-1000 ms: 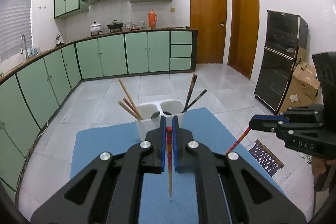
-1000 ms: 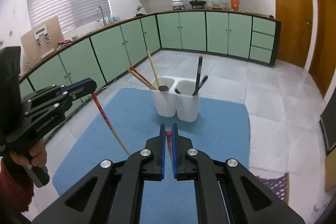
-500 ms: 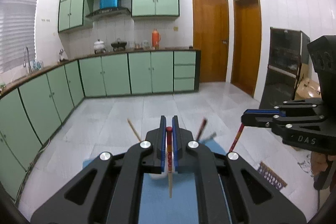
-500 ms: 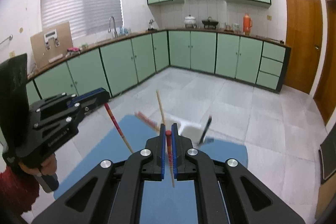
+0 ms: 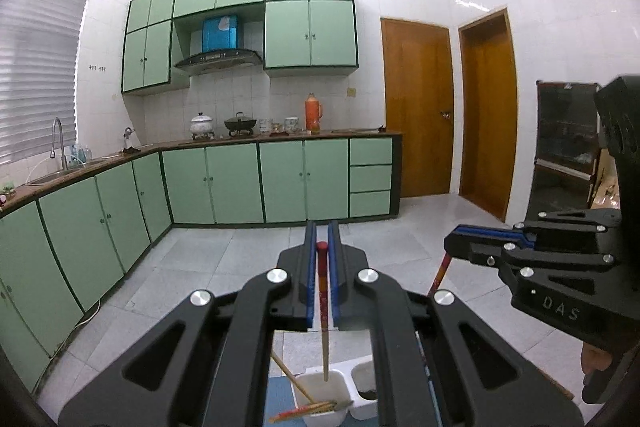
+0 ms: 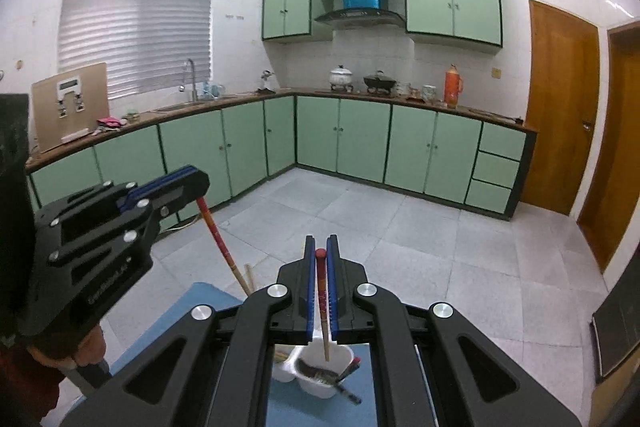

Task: Organize utensils
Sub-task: 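Lift both red-patterned chopsticks and lower them into the white holder, then open both tools to release the chopsticks and withdraw from the holder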

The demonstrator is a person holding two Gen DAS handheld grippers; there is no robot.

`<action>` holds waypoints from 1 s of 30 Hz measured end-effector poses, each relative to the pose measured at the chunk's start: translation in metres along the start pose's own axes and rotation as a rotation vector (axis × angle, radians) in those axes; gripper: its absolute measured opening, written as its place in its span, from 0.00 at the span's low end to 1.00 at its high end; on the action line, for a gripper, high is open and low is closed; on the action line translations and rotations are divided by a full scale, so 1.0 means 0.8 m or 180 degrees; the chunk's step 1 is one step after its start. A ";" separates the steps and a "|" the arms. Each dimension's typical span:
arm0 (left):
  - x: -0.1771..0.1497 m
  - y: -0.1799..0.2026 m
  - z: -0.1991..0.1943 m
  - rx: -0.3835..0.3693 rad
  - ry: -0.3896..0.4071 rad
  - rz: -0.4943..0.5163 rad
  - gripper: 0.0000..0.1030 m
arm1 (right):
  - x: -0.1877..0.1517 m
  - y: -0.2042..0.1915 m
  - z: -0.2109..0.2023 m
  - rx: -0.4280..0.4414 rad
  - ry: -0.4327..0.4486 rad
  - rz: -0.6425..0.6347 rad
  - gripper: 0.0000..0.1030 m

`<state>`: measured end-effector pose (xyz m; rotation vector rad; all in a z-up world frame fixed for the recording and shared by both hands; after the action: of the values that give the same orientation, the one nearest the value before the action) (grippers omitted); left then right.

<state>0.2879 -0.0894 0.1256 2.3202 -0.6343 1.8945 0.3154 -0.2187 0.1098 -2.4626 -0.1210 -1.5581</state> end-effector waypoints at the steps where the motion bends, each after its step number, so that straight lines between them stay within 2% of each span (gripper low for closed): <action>1: -0.007 0.002 0.011 -0.0006 -0.0034 -0.0007 0.05 | -0.004 0.005 0.009 -0.0011 -0.0014 0.0015 0.05; 10: -0.084 0.001 0.081 -0.0045 -0.0466 -0.0058 0.05 | -0.061 0.038 0.086 -0.0066 -0.0269 0.0182 0.05; 17: -0.128 -0.012 0.108 -0.0092 -0.0801 -0.0118 0.06 | -0.095 0.043 0.106 -0.0096 -0.0487 0.0156 0.06; 20: -0.134 -0.019 0.109 -0.0101 -0.0856 -0.0147 0.07 | -0.099 0.047 0.102 -0.0111 -0.0498 0.0180 0.07; 23: -0.130 -0.029 0.100 -0.0054 -0.0843 -0.0187 0.23 | -0.094 0.051 0.089 -0.0123 -0.0429 0.0208 0.12; 27: -0.117 -0.036 0.081 0.0014 -0.0734 -0.0191 0.42 | -0.081 0.058 0.062 -0.0158 -0.0275 0.0246 0.35; 30: -0.104 -0.041 0.060 0.0071 -0.0615 -0.0195 0.60 | -0.074 0.063 0.035 -0.0184 -0.0167 0.0290 0.46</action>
<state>0.3311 -0.0527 0.0418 2.5267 -0.5543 1.6741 0.3239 -0.2580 0.0375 -2.5160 0.0279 -1.4803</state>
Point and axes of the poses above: each gripper's, at about its wrist camera, not at the fingertips, and z roughly the way its jaws point, y to its right, x to its top, the point moved 4 cm from there along z, roughly the way its jaws point, and after that the axes turned 9 degrees about z, right-handed, at the moved point
